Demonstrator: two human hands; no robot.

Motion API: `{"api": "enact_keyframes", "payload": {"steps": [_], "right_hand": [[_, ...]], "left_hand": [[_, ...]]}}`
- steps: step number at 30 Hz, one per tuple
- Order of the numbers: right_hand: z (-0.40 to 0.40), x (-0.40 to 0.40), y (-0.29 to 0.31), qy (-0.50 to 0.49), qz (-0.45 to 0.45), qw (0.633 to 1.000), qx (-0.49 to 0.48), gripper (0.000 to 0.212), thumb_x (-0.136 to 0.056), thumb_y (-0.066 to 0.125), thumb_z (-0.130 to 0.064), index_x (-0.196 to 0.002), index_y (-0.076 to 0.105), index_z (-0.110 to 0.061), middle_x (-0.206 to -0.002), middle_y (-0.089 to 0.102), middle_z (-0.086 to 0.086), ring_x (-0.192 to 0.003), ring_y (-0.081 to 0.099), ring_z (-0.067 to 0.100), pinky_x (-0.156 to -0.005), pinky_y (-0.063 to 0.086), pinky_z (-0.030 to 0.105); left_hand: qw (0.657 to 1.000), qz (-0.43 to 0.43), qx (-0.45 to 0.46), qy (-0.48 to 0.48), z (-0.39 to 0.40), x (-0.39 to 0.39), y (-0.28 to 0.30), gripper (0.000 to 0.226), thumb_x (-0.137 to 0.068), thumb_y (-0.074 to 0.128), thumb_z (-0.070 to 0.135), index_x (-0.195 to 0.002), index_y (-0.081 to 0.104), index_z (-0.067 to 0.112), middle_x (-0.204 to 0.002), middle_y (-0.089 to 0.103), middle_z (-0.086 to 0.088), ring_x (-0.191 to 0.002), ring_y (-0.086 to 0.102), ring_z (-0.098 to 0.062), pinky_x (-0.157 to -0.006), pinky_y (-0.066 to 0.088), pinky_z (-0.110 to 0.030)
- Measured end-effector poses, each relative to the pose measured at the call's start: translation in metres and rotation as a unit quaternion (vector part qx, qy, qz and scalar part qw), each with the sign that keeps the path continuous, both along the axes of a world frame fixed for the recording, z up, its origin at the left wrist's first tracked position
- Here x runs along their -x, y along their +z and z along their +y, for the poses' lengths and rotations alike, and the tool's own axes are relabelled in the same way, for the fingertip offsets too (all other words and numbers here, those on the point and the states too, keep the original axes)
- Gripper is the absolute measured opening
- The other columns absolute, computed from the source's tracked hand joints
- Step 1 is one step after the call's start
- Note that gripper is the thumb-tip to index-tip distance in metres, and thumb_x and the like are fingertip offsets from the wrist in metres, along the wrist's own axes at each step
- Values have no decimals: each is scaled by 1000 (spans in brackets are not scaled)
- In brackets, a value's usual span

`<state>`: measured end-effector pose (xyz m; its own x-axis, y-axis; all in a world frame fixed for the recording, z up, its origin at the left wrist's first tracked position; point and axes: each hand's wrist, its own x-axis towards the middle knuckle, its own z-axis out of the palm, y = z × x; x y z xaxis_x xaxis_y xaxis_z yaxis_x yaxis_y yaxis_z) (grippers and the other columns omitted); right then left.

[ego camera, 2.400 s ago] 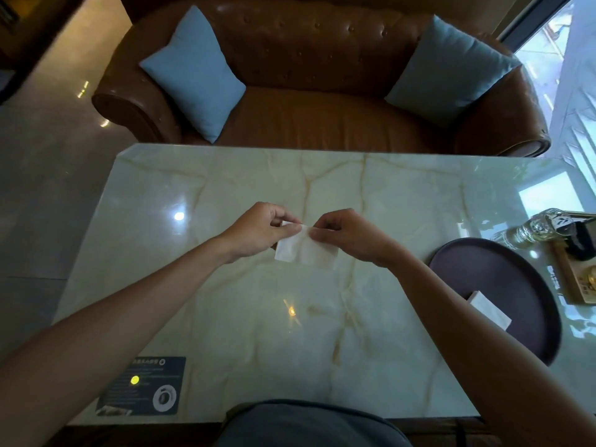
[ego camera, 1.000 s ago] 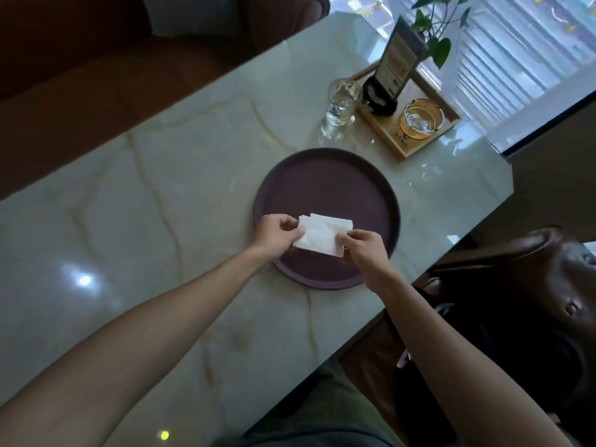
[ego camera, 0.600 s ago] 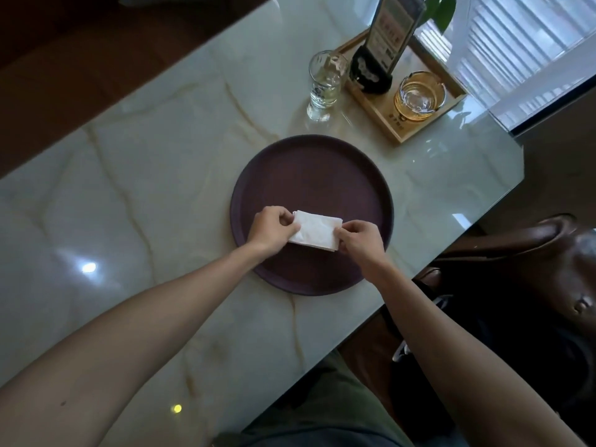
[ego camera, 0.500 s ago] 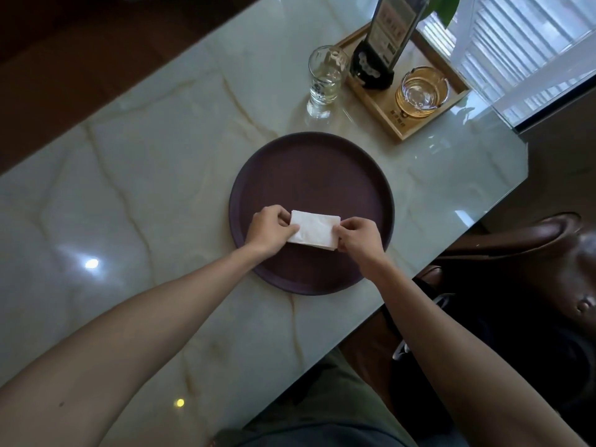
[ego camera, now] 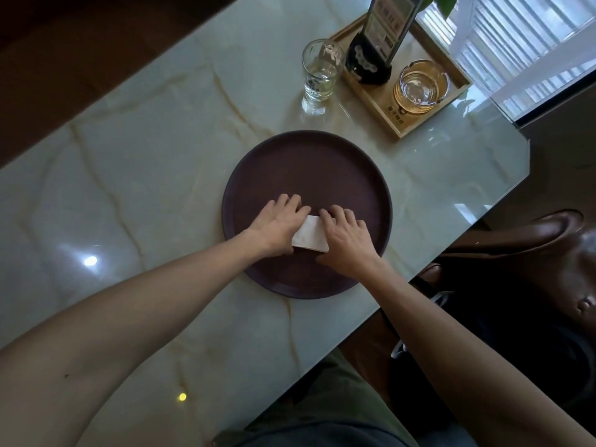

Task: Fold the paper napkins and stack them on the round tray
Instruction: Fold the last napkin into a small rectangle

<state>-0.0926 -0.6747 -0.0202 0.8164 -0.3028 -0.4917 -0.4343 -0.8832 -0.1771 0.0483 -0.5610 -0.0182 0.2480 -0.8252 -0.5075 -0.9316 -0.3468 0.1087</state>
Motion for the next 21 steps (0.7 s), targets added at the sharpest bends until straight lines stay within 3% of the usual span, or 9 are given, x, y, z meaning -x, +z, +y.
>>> {"api": "enact_keyframes", "payload": {"steps": [5, 7, 11, 13, 15, 17, 21], "right_hand": [[-5, 1, -5, 20, -23, 999, 13, 77, -77, 79, -38, -141, 43, -14, -136, 45, 9, -122, 47, 33, -93, 48, 46], [-6, 1, -4, 17, -23, 1000, 4, 80, -77, 79, -38, -143, 41, -15, -137, 44, 9, -124, 47, 33, -95, 47, 46], [-3, 5, 4, -70, 2, 997, -39, 104, -71, 81, -51, -152, 28, -11, -144, 40, 11, -132, 41, 34, -104, 42, 49], [0, 11, 11, -173, -12, 983, -59, 84, -74, 73, -49, -139, 39, -8, -134, 45, 11, -125, 43, 34, -100, 44, 47], [3, 17, 17, -241, -6, 967, -87, 51, -82, 63, -38, -120, 46, -7, -124, 51, 11, -117, 48, 34, -94, 46, 46], [8, 22, 19, -250, 19, 961, -119, 29, -86, 55, -22, -109, 46, -7, -119, 53, 13, -112, 51, 35, -92, 48, 48], [15, 18, 19, -231, 10, 960, -161, 18, -86, 50, -8, -102, 43, -7, -116, 51, 16, -107, 51, 36, -88, 48, 46]], "left_hand": [[999, 37, 35, 9, 2, -3, -3, 73, -74, 80, 26, -138, 47, 17, -128, 47, -8, -111, 50, -30, -85, 47, -40], [997, 52, 49, 20, 2, -6, -4, 70, -76, 78, 26, -138, 47, 18, -126, 48, -8, -111, 50, -30, -85, 46, -40], [993, 70, 43, 86, 8, -1, -2, 107, -69, 88, 35, -155, 28, 13, -137, 43, -11, -121, 47, -32, -97, 46, -43], [977, 88, 45, 191, 18, 5, -1, 116, -64, 92, 38, -154, 26, 7, -138, 41, -15, -125, 44, -35, -103, 45, -45], [957, 112, 44, 263, 29, 11, -1, 102, -64, 91, 30, -145, 35, 3, -135, 42, -16, -125, 43, -36, -104, 45, -45], [957, 128, 30, 259, 38, 17, 0, 80, -69, 86, 21, -134, 43, 3, -130, 43, -15, -122, 44, -35, -102, 45, -40], [956, 155, 16, 250, 42, 20, 4, 59, -73, 78, 11, -124, 50, 6, -125, 42, -12, -118, 43, -33, -97, 47, -39]]}}
